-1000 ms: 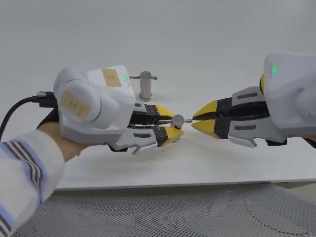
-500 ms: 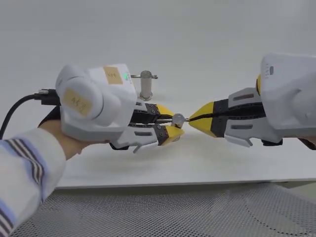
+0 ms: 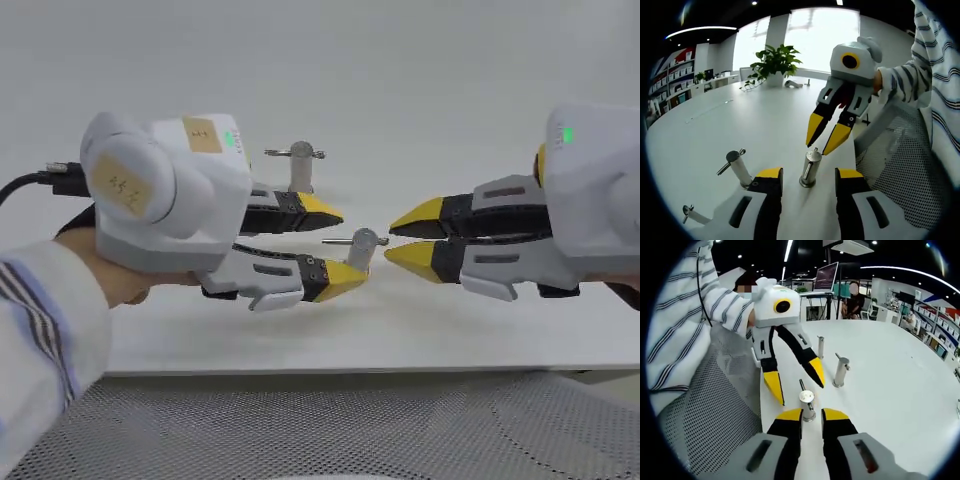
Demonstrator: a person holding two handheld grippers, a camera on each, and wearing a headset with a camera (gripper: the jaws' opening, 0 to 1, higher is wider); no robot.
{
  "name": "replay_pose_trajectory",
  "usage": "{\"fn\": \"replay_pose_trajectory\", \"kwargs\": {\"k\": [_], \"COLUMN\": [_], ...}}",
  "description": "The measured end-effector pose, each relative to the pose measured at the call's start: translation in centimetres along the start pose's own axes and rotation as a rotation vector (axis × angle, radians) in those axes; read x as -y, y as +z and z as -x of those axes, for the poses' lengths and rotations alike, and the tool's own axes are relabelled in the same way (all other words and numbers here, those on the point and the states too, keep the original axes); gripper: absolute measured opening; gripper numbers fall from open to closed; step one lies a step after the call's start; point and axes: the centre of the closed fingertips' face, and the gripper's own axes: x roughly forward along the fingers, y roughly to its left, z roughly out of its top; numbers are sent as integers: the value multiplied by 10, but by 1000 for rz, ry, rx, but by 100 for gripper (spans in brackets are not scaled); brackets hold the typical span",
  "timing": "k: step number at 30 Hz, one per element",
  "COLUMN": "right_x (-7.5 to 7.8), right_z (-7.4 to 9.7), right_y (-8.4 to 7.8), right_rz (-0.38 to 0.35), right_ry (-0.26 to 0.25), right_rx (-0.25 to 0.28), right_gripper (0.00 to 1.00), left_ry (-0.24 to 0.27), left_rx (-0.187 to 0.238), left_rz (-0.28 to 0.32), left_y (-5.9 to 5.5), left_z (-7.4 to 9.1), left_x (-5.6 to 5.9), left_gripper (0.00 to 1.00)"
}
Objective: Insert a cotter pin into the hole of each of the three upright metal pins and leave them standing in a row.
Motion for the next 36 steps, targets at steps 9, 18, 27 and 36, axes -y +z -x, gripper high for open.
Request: {"fn": "replay_pose_trajectory", "kwargs": {"k": [9,18,27,36], "right_x": [-7,-14,-18,-14], "right_z": [-10,-22,-33,-37], "right_y": [1,-6,-12,-8], "right_rz": [-54,-68,-70,-52], "right_ry": [37,78,110,100], "right_rx": [38,32,49,108], "right_gripper": [26,29,25,15], "left_ry": [-14,27,67,103], "left_rx": [23,-15,-58,-69], "left_rz": [68,73,68,73], "left_y": [-6,-17,-24,-25], "left_z": [27,39,49,58], "left_x": [14,17,20,20], "left_gripper": [76,99,99,99]}}
